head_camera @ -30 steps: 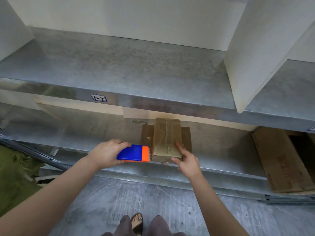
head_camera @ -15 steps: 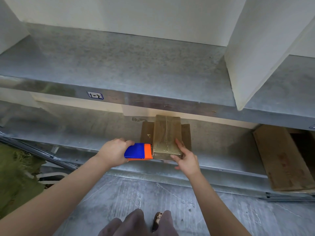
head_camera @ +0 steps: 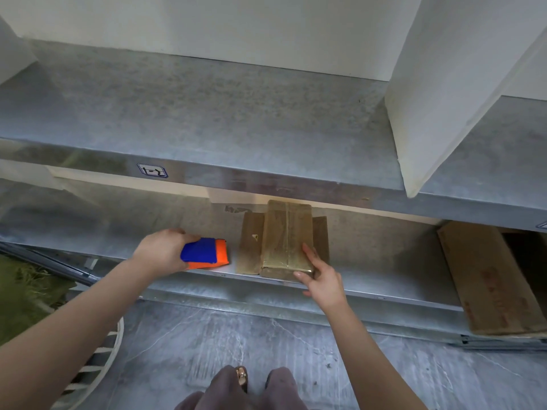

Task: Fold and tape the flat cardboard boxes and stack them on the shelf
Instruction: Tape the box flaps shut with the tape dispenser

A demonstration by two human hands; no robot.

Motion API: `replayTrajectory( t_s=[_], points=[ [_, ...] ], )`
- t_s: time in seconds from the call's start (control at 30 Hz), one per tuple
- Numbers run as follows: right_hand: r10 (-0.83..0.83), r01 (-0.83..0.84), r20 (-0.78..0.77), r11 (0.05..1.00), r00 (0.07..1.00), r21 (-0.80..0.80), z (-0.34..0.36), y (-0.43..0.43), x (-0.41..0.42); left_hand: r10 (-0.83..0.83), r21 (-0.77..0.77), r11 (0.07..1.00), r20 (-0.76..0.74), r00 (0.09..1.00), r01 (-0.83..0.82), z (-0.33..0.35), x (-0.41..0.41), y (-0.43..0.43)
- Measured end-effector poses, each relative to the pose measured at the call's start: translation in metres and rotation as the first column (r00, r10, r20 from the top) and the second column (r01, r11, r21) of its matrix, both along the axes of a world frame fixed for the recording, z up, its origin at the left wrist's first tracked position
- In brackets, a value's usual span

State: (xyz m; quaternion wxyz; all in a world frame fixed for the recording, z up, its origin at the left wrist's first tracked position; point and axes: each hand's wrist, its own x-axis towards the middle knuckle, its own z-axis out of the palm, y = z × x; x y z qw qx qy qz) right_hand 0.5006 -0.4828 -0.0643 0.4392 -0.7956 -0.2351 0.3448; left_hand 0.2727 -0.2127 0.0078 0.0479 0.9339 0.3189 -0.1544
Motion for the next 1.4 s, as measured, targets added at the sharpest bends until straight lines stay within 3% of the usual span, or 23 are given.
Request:
replayTrajectory(
  t_s=[0.3, 0.47, 0.57, 0.67, 0.83, 0.93, 1.03, 1.17, 1.4],
  points=[
    [0.047, -0.036, 0.138, 0.996, 0.989, -0.079, 0.005, 0.001, -0.003, 0.013, -0.207, 0.978, 0.045, 0.999, -0.003, -0.009, 0.006, 0.023],
    [0.137, -0.099, 0.248, 0.982, 0.959, -0.159, 0.011, -0.002, -0.009, -0.080, 0.012, 0.997, 0.011, 0.997, 0.080, -0.018, 0.006, 0.001],
    [0.171, -0.116, 0.332, 0.977, 0.928, -0.179, 0.014, -0.005, -0.011, -0.173, 0.018, 0.985, 0.122, 0.977, 0.172, -0.017, 0.016, -0.023],
    [0.185, -0.093, 0.466, 0.973, 0.865, -0.212, 0.018, -0.013, -0.015, -0.299, 0.015, 0.952, 0.240, 0.924, 0.305, -0.015, 0.033, -0.057],
    [0.289, -0.102, 0.672, 0.947, 0.682, -0.303, 0.021, -0.028, -0.022, -0.420, 0.074, 0.901, 0.388, 0.820, 0.427, -0.027, 0.058, -0.110],
    [0.310, -0.117, 0.667, 0.941, 0.678, -0.318, 0.019, -0.030, -0.022, -0.312, 0.019, 0.942, 0.409, 0.857, 0.334, -0.044, 0.065, -0.128],
    [0.284, -0.127, 0.589, 0.947, 0.756, -0.294, 0.013, -0.031, -0.024, -0.133, -0.177, 0.956, 0.446, 0.885, 0.233, -0.062, 0.063, -0.140],
    [0.239, -0.150, 0.479, 0.965, 0.845, -0.216, 0.008, -0.030, -0.032, 0.115, -0.530, 0.834, 0.443, 0.889, 0.156, -0.071, 0.060, -0.149],
    [0.038, -0.013, 0.419, 0.998, 0.907, -0.062, 0.003, -0.020, -0.028, 0.297, -0.544, 0.837, 0.550, 0.780, 0.065, -0.070, 0.066, -0.152]
  ],
)
